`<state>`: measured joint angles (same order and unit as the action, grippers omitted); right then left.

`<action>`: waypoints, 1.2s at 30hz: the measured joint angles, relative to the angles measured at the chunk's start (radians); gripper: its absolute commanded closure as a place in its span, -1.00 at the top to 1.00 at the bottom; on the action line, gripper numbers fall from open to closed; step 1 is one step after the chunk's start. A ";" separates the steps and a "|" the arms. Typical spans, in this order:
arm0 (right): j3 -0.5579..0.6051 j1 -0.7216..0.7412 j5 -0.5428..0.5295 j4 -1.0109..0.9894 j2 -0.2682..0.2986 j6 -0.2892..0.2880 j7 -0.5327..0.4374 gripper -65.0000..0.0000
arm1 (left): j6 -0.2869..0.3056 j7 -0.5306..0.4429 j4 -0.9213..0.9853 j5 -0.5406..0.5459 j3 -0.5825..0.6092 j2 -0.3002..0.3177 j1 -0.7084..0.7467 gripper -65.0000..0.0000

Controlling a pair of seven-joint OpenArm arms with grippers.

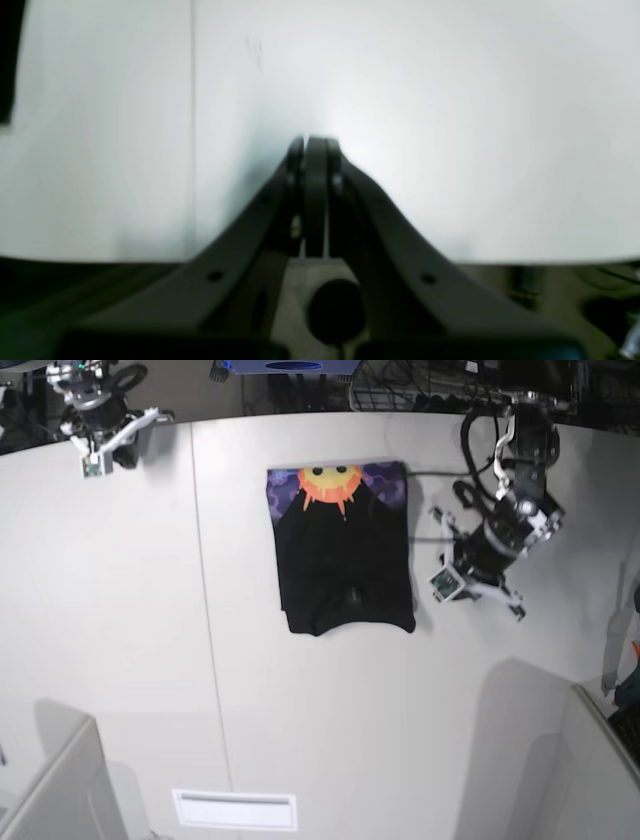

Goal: Fold the T-shirt properly

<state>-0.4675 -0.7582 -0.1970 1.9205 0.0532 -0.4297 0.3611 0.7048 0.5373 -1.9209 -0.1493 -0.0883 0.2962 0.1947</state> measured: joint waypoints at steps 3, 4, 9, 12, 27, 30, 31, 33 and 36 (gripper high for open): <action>-0.004 -0.085 0.053 0.000 0.035 -0.018 -0.109 -1.00 | -0.002 -0.180 0.010 -0.003 -0.150 -0.050 0.179 -1.00; -0.004 -0.121 0.063 0.002 0.062 -0.059 -0.124 -1.00 | 0.000 -0.216 0.009 -0.002 -0.198 -0.068 0.237 -1.00; 0.001 -0.297 0.110 0.041 0.117 -0.159 -0.005 -1.00 | -0.002 -0.347 0.018 0.002 -0.391 -0.137 0.539 -1.00; 0.008 -0.312 0.087 0.004 0.211 -0.172 0.217 -1.00 | -0.002 -0.474 0.079 0.137 -0.448 -0.175 0.692 -1.00; 0.422 -0.259 0.083 -0.423 0.248 0.080 0.047 -1.00 | -0.008 -0.871 1.062 -0.056 -0.300 -0.179 0.568 -1.00; 0.581 -0.158 0.106 -0.642 0.192 0.216 -0.028 -1.00 | -0.141 -0.951 1.358 -0.066 -0.182 -0.121 0.425 -1.00; 0.623 -0.111 0.097 -0.729 0.169 0.238 -0.047 -1.00 | -0.185 -0.977 1.453 -0.087 -0.122 -0.100 0.380 -1.00; 0.709 -0.016 0.060 -0.949 0.123 0.236 -0.144 -1.00 | -0.284 -1.039 1.639 -0.105 -0.004 -0.081 0.301 -1.00; 0.823 0.189 0.029 -1.396 0.034 0.247 -0.347 -1.00 | -0.408 -1.037 1.871 -0.116 0.155 -0.116 0.188 -1.00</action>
<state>0.3557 -0.5694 -0.1684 0.5247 0.0875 -0.1825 0.0143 0.2970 -0.4995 -0.0498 -0.2657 0.0669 0.1802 0.3832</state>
